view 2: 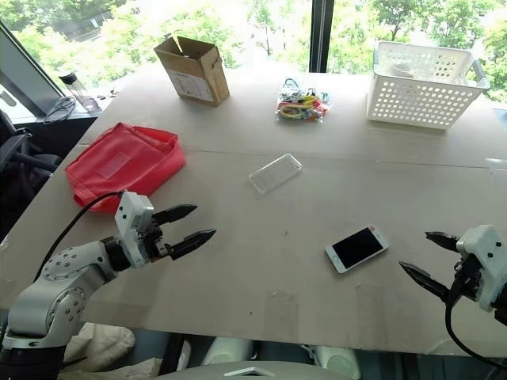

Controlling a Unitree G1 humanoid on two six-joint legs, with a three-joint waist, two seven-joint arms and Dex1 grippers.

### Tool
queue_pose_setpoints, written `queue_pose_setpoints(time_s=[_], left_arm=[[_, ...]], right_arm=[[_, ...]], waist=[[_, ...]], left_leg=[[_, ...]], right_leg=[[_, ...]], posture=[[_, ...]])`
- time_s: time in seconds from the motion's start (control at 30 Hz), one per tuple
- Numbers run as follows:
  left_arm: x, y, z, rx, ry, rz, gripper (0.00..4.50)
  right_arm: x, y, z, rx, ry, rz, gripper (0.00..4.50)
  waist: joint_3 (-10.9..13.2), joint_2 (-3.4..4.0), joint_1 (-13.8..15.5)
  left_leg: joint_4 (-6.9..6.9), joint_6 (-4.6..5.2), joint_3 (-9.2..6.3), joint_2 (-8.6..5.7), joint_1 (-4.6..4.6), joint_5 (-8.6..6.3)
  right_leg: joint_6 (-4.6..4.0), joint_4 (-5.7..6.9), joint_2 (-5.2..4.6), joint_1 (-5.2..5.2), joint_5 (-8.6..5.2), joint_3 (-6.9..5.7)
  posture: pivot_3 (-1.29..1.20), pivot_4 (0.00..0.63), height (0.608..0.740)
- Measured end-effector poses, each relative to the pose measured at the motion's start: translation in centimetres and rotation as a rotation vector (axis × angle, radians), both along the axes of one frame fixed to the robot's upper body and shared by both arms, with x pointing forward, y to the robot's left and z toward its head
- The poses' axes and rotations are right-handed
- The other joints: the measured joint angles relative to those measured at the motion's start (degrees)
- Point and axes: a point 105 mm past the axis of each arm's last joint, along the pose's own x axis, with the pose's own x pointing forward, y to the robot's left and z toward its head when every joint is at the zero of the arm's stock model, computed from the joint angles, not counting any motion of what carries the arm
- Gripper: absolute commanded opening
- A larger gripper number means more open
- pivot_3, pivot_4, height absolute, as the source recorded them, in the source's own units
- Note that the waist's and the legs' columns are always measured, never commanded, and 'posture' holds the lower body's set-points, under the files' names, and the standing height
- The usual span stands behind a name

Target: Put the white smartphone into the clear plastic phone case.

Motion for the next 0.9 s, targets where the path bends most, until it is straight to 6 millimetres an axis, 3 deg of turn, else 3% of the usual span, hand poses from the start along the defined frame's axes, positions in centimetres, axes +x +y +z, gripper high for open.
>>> queue_pose_setpoints(time_s=[0.13, 0.23, 0.33, 0.57, 0.7, 0.8, 0.9], left_arm=[[1.2, -0.4, 0.5, 0.004, -0.026, -0.004, 4.43], [3.1, -1.7, 1.6, 0.045, -0.103, -0.051, 4.43], [4.2, -2.4, 1.4, 0.077, -0.110, -0.093, 4.43], [8.5, -4.7, 0.4, 0.252, -0.083, -0.261, 4.43], [11.0, -7.4, -0.1, 0.335, -0.083, -0.358, 4.43], [12.1, -8.5, -0.6, 0.394, -0.087, -0.406, 3.67], [13.4, -8.7, -1.3, 0.434, -0.071, -0.414, 2.26]], right_arm=[[0.4, 0.6, 0.8, 0.034, -0.024, 0.008, 4.50], [0.4, 4.3, 3.4, 0.111, -0.102, 0.143, 4.50], [-0.1, 6.5, 4.2, 0.153, -0.119, 0.230, 4.50], [0.1, 8.6, 4.8, 0.189, -0.134, 0.312, 4.50], [-0.2, 8.6, 4.3, 0.189, -0.110, 0.318, 4.50], [-0.5, 8.5, 3.9, 0.185, -0.100, 0.310, 4.50], [-0.9, 8.7, 3.5, 0.186, -0.096, 0.302, 4.50]], waist=[[0.01, 0.00, 0.13], [0.01, -0.04, 0.13], [0.01, -0.06, 0.00], [0.14, -0.29, 0.10], [0.16, -0.32, 0.13], [0.20, -0.35, -0.48], [0.23, -0.40, -0.92]], left_leg=[[0.03, 0.00, 0.00, -0.02, 0.00, 0.00], [0.07, 0.00, -0.02, 0.00, 0.03, 0.00], [0.07, 0.03, 0.10, 0.01, 0.36, -0.02], [0.19, 0.17, 0.18, -0.02, 0.36, -0.10], [0.55, 0.40, 0.30, 0.00, 0.12, -0.23], [0.69, 0.45, 0.44, 0.00, -0.09, -0.26], [0.73, 0.56, 0.47, -0.01, -0.10, -0.32]], right_leg=[[0.01, 0.05, 0.05, 0.00, 0.00, -0.03], [0.03, 0.09, 0.31, 0.09, 0.00, -0.05], [-0.01, 0.05, 0.30, 0.16, 0.02, 0.00], [-0.05, 0.03, 0.28, 0.22, 0.06, -0.04], [0.03, 0.06, 0.22, 0.23, 0.02, -0.22], [0.12, 0.06, 0.20, 0.17, 0.05, -0.04], [0.19, 0.06, 0.18, 0.11, 0.05, -0.11]], posture=[[0.00, 0.150, 0.740], [0.00, 0.150, 0.740], [0.00, 0.150, 0.740], [0.00, 0.150, 0.740], [0.00, 0.150, 0.740], [0.00, 0.150, 0.740], [0.00, 0.150, 0.740]])
